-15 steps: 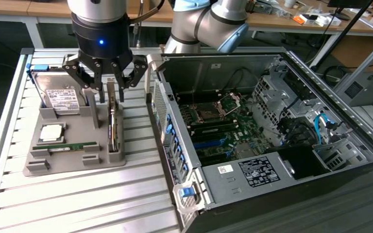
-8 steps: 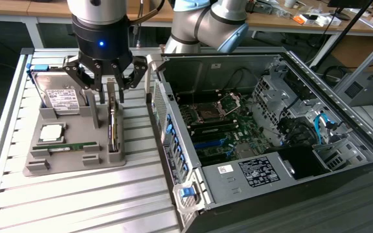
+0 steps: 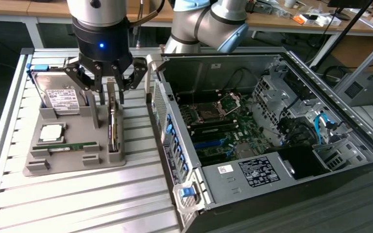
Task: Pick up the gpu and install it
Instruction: 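Pick up the gpu and move the gpu toward the slot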
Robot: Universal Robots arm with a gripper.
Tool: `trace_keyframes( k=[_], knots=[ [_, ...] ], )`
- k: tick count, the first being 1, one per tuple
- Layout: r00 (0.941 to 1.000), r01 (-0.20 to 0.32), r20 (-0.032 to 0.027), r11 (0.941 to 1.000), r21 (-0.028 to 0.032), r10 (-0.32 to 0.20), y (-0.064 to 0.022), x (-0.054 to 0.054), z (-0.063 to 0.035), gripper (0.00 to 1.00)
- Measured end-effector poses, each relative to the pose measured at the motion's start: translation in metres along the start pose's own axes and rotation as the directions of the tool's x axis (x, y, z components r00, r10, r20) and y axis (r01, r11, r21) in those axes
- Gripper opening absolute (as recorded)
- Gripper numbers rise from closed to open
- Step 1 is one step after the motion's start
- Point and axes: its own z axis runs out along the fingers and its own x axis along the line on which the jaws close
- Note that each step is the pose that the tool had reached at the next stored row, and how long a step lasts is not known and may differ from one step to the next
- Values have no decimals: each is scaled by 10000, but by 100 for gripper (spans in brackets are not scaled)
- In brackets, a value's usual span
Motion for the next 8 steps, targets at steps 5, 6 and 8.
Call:
trace_keyframes(
  k=[5, 6, 8],
  knots=[
    [10000, 0, 0, 10000, 0, 0, -1, 1, 23, 42],
    [10000, 0, 0, 10000, 0, 0, -1, 1, 27, 42],
    [10000, -1, 1, 10000, 0, 1, -1, 2, 36, 42]
  ],
)
